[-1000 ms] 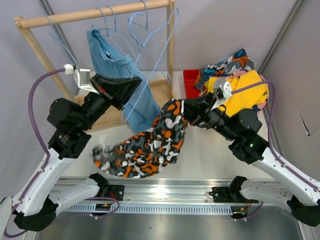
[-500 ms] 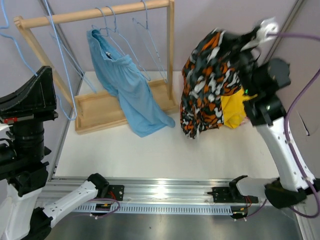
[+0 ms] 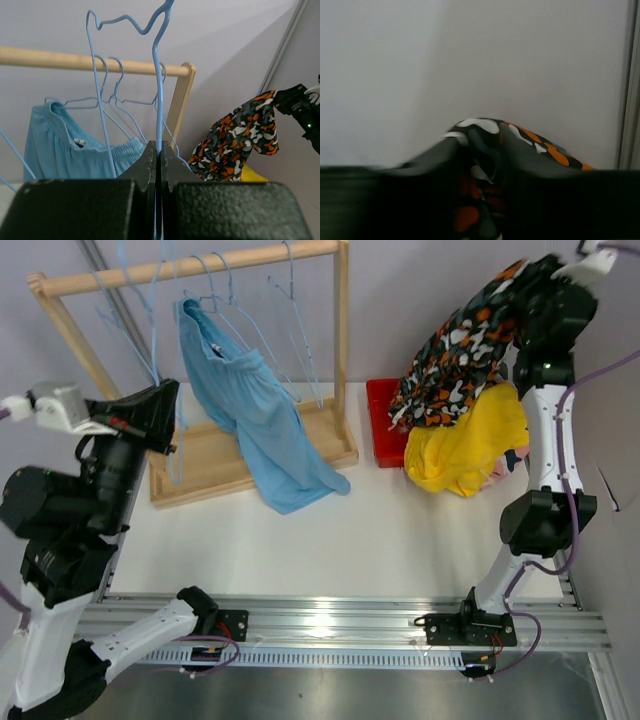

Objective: Remove the shorts from the hanger

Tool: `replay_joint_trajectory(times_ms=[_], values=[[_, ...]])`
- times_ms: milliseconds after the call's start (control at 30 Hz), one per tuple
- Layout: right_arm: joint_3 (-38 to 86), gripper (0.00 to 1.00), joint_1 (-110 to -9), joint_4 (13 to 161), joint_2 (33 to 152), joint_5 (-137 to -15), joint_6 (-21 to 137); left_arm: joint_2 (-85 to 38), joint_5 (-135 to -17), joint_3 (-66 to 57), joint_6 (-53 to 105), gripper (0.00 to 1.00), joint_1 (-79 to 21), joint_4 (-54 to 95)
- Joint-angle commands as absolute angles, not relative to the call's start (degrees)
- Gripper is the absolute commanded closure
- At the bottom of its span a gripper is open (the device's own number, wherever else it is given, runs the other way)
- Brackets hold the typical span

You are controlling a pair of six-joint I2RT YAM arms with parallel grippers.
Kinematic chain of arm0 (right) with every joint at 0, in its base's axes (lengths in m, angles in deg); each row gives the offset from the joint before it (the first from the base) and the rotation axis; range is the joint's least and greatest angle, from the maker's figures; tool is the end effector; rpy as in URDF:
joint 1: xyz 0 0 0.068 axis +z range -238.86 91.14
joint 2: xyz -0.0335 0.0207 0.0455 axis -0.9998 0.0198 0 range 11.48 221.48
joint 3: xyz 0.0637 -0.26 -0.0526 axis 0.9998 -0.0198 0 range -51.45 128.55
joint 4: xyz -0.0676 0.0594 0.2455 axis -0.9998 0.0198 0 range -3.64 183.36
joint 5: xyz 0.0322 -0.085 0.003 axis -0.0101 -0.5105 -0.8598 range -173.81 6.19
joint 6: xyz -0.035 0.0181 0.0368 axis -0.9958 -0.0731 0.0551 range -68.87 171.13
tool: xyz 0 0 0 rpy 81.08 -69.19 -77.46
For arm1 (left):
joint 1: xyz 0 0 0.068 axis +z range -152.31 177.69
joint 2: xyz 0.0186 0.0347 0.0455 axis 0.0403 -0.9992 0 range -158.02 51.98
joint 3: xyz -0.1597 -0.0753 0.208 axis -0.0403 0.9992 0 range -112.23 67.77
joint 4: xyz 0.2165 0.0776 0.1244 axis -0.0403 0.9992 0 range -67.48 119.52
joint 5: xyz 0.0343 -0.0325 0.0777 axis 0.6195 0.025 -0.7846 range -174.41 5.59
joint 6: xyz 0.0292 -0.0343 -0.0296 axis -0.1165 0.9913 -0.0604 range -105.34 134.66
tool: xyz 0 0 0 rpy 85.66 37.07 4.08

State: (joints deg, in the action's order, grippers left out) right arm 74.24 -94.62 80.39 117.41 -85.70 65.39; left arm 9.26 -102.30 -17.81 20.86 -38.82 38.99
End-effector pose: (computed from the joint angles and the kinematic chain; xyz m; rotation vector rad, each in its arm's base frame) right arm 0.3993 -0.0415 0.5542 0.2240 1.0999 0.1139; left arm 0.0560 -0.0277 0.5513 0.0183 1.1469 -0.4899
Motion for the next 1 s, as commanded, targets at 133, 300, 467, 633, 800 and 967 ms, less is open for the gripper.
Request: replay_joint_trajectory(times_ms=[133, 300, 467, 633, 800, 967], values=[[41.4, 0.32, -93.5, 69.2, 107.0, -82.3, 73.4, -3.4, -102.7, -26.8, 30.3, 1.00, -35.5, 52.5], [19.1, 0.29, -93.0, 59.9, 97.4, -83.0, 77.1, -0.3, -102.2, -23.1, 35.9, 1.00, -34.0, 55.5], [11.7, 0.16, -92.7, 60.7, 92.4, -83.6, 77.3, 4.8, -101.3, -17.9, 39.6, 1.00, -34.0, 58.8], [12.4, 0.05, -92.7, 63.3, 91.6, -83.7, 75.9, 8.4, -99.8, -13.9, 41.8, 1.00, -34.0, 60.9], [11.7, 0.05, -92.7, 63.5, 91.3, -83.5, 76.0, 11.5, -98.3, -9.8, 44.5, 1.00, -34.1, 60.8], [9.0, 0.05, -92.7, 62.3, 90.2, -82.9, 76.6, 9.5, -102.2, -11.4, 40.3, 1.00, -34.0, 59.4]])
